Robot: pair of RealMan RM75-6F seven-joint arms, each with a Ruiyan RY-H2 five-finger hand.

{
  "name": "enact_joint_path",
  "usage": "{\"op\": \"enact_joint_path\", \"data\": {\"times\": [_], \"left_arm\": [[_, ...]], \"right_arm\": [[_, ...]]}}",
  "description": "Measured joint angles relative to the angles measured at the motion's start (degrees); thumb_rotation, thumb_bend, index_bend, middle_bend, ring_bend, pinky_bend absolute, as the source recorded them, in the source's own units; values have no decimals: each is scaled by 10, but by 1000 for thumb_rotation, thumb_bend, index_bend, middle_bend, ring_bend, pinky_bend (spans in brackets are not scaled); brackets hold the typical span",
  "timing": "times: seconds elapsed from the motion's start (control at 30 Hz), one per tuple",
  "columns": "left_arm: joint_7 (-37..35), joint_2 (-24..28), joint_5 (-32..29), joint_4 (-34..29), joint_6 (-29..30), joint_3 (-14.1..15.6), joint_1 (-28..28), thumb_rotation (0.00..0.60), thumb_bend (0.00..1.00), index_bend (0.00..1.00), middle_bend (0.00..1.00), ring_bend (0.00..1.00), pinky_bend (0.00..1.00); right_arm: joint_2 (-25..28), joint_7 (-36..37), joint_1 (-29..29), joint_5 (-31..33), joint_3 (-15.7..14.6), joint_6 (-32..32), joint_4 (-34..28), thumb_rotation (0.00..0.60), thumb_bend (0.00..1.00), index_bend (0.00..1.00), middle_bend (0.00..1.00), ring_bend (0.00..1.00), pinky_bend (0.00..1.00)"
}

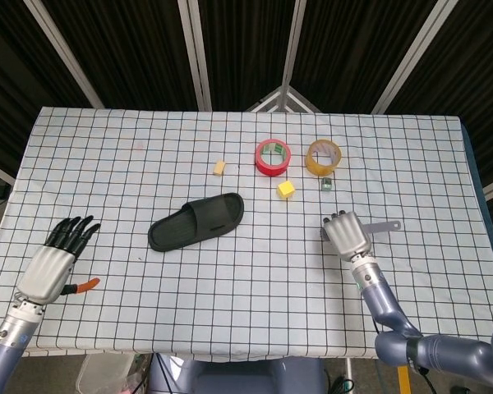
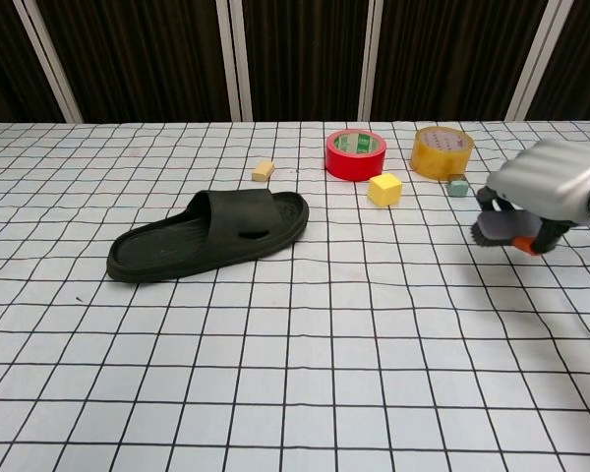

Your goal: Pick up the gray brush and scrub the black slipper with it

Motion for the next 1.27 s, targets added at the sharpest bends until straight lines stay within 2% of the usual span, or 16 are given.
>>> {"op": "enact_joint_path", "data": {"times": [0.2, 0.23, 0.27, 0.3, 0.37, 0.43, 0.47, 0.6, 0.7, 0.8, 1.0, 1.1, 1.27], "left_arm": [[-23, -9, -9, 35, 13, -2, 18, 522, 153, 0, 0, 0, 68], [-25, -10, -7, 37, 14, -3, 18, 524, 153, 0, 0, 0, 68], [-28, -10, -6, 38, 14, -3, 19, 523, 153, 0, 0, 0, 68], [-31, -11, -5, 40, 14, -4, 19, 522, 153, 0, 0, 0, 68], [-35, -11, -3, 43, 12, -6, 19, 525, 153, 0, 0, 0, 68], [-39, -12, -2, 45, 10, -7, 19, 526, 153, 0, 0, 0, 68], [-41, -12, -2, 46, 8, -7, 19, 526, 153, 0, 0, 0, 68], [-50, -11, 2, 50, 6, -10, 18, 526, 152, 0, 0, 0, 68], [-55, -11, 7, 52, 7, -12, 19, 525, 145, 0, 0, 0, 68], [-56, -10, 11, 53, 8, -13, 21, 525, 143, 0, 0, 0, 68], [-56, -4, 16, 47, 16, -12, 28, 525, 125, 0, 0, 0, 68], [-54, 3, 16, 40, 24, -12, 35, 525, 93, 0, 0, 0, 68], [-39, 22, 4, 16, 38, -13, 53, 526, 52, 0, 0, 0, 68]], "right_arm": [[-16, -19, -2, 15, -10, -15, 3, 600, 646, 658, 543, 560, 655], [-20, -22, -1, 16, -10, -17, 4, 600, 646, 609, 513, 546, 655], [-22, -25, 0, 16, -10, -18, 4, 600, 646, 511, 470, 520, 655], [-24, -27, 1, 17, -10, -19, 4, 600, 646, 460, 450, 506, 655], [-25, -31, 3, 20, -11, -22, 4, 600, 646, 209, 369, 446, 655], [-25, -34, 4, 25, -11, -26, 2, 600, 646, 48, 307, 398, 655], [-24, -36, 4, 28, -11, -27, 0, 600, 646, 4, 278, 373, 655], [-20, -37, 4, 24, -10, -19, -8, 600, 616, 0, 221, 320, 612], [-13, -34, 0, 8, -11, -4, -25, 600, 525, 0, 171, 262, 548], [-3, -34, -5, -11, -13, 14, -55, 600, 485, 0, 109, 188, 440], [23, -24, -27, -53, -23, 59, -113, 600, 416, 0, 39, 86, 304], [38, -7, -50, -86, -35, 94, -140, 600, 385, 0, 11, 40, 211], [68, 49, -122, -165, -74, 197, -176, 600, 357, 0, 0, 0, 82]]}}
